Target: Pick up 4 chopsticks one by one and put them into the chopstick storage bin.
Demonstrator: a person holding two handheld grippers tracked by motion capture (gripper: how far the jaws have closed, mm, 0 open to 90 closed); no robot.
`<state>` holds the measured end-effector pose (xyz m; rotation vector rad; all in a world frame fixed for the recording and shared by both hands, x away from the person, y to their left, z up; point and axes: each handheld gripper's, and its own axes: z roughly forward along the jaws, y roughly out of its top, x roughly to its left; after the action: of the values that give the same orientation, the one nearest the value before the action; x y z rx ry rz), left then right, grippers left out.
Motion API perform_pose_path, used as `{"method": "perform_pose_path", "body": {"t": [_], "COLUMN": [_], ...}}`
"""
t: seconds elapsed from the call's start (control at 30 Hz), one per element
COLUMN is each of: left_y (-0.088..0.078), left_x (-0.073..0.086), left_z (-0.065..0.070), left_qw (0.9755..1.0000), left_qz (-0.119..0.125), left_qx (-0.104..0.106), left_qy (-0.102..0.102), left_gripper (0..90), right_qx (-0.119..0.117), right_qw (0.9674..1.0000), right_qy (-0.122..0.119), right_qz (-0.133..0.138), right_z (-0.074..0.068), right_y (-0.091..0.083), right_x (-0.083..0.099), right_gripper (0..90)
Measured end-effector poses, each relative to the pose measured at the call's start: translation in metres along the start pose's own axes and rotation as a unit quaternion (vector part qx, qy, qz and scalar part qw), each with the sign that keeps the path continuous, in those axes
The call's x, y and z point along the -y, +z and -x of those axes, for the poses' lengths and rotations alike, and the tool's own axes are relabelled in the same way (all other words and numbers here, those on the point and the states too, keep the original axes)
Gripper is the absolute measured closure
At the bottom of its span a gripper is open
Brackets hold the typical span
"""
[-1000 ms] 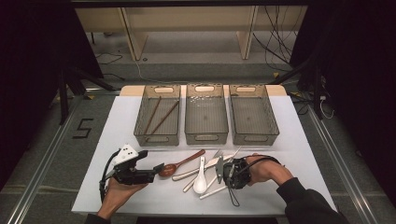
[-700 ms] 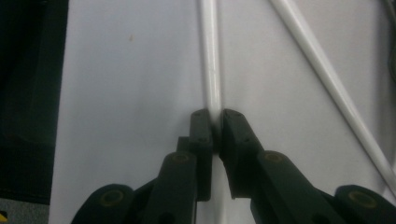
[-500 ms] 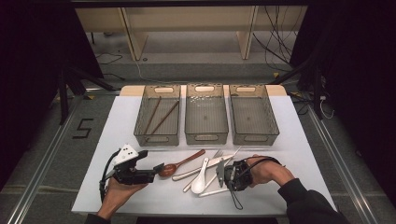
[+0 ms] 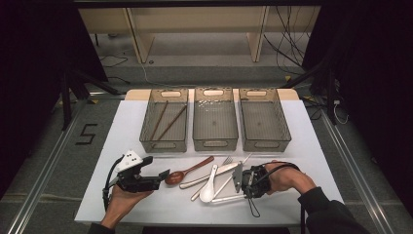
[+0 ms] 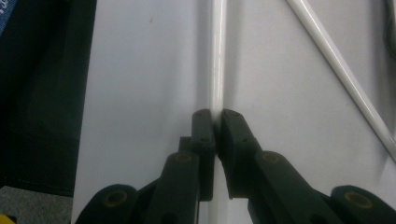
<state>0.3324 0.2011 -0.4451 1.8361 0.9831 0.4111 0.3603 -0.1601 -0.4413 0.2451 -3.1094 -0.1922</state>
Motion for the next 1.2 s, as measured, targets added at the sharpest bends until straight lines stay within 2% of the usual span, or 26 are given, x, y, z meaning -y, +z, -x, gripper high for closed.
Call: {"method": "perform_pose_path", "body": {"t": [0.27, 0.4, 0.53, 0.8, 0.83, 0.9, 1.13, 1.2], "left_y": [-0.002, -0.002, -0.003, -0.003, -0.003, -0.004, -0.004, -0.005], "left_x": [0.000, 0.000, 0.000, 0.000, 0.000, 0.000, 0.000, 0.000], "left_z": [-0.002, -0.003, -0.004, -0.004, -0.004, -0.004, -0.004, -0.005], "left_qw": [0.9999, 0.9999, 0.9999, 0.9999, 0.9999, 0.9998, 0.9998, 0.9998], "left_qz": [0.006, 0.008, 0.008, 0.011, 0.012, 0.013, 0.015, 0.014], "left_qx": [-0.006, -0.006, -0.007, -0.009, -0.010, -0.010, -0.012, -0.012], "left_qy": [-0.006, -0.005, -0.005, -0.007, -0.008, -0.008, -0.008, -0.008], "left_gripper": [17.0, 17.0, 17.0, 17.0, 17.0, 17.0, 17.0, 17.1], "right_qx": [0.011, 0.024, 0.034, 0.054, 0.055, 0.060, 0.071, 0.072], "right_qw": [0.9993, 0.9981, 0.9951, 0.9843, 0.9818, 0.9803, 0.9665, 0.9609], "right_qy": [-0.003, 0.013, 0.034, 0.092, 0.104, 0.111, 0.162, 0.171], "right_qz": [0.035, 0.056, 0.087, 0.141, 0.149, 0.152, 0.186, 0.206], "right_z": [0.000, 0.005, 0.011, 0.026, 0.027, 0.031, 0.046, 0.051], "right_y": [-0.016, -0.022, -0.027, -0.039, -0.040, -0.041, -0.045, -0.047], "right_x": [0.008, 0.011, 0.010, 0.003, 0.001, -0.003, -0.014, -0.017], "right_gripper": [84.9, 84.9, 84.9, 84.9, 84.9, 84.9, 84.9, 84.9]}}
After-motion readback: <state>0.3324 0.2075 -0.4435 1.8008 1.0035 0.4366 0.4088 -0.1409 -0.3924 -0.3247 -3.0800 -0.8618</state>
